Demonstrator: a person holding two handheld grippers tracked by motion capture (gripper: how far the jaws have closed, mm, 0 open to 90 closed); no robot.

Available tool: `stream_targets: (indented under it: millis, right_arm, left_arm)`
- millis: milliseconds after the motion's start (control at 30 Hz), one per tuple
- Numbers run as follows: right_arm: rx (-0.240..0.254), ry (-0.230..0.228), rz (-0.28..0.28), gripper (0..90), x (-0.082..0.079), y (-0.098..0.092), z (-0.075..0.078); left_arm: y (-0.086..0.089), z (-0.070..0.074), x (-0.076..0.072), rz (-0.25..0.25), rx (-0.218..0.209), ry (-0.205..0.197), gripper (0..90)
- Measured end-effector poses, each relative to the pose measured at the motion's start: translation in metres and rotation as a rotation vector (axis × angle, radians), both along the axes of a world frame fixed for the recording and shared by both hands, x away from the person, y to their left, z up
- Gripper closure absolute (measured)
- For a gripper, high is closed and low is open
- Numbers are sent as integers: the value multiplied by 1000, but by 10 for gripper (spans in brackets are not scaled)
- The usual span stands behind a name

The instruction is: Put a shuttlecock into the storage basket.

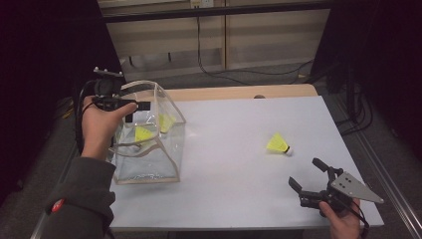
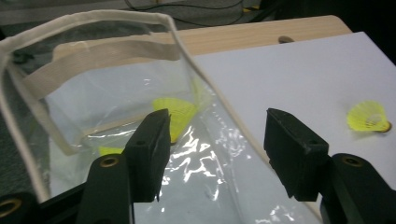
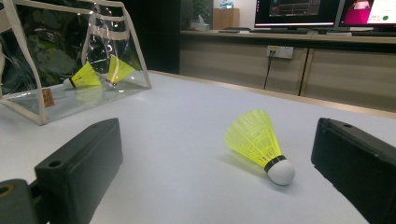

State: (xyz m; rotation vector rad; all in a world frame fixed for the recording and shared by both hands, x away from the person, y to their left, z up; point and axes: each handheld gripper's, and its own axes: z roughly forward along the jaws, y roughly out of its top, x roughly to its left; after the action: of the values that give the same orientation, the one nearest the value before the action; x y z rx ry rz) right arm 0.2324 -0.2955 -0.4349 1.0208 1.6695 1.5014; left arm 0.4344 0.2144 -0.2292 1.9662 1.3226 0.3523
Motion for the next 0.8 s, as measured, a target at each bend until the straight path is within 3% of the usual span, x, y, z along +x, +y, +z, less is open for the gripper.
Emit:
stream_targets:
  millis: [100,300,800]
  right_arm:
    - [-1,1,-1,19,0,0,0]
    - [0,0,-1,19,0,0,0]
    - [1,-2,-1,19,0,0,1]
  left_arm:
    - [-7,3,-2,-28,-19,5,380]
    - [-23,6,-4,-88,-15,15,356]
    - [-53,6,-9,-181,-38,29,264]
